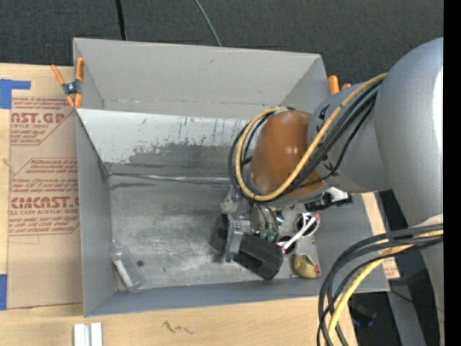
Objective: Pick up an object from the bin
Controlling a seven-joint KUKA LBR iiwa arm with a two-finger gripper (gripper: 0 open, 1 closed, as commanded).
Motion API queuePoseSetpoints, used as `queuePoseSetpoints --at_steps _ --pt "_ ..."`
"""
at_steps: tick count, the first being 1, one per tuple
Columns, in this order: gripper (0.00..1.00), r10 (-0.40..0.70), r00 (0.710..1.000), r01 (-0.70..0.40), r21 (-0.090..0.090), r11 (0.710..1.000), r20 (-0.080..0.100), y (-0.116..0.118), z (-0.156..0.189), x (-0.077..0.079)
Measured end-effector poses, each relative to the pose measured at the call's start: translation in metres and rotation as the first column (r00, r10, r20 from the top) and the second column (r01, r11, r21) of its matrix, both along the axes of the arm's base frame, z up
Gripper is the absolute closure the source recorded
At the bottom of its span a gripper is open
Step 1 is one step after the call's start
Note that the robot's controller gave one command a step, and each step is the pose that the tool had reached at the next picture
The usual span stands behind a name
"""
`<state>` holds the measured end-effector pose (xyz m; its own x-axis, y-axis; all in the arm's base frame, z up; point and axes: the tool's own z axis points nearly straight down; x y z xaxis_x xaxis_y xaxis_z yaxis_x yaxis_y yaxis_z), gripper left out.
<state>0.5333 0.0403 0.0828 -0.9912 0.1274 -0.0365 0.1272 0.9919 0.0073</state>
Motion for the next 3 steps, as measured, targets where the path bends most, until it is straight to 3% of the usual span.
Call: queuePoseSetpoints --at_steps 2,3 --pt "1.0 0.001 1.0 -0.001 0.0 1.0 -0.007 0.0 0.003 0.0" --pt "1.0 0.001 0.999 -0.001 -0.003 1.0 -0.042 0.0 0.013 -0.007"
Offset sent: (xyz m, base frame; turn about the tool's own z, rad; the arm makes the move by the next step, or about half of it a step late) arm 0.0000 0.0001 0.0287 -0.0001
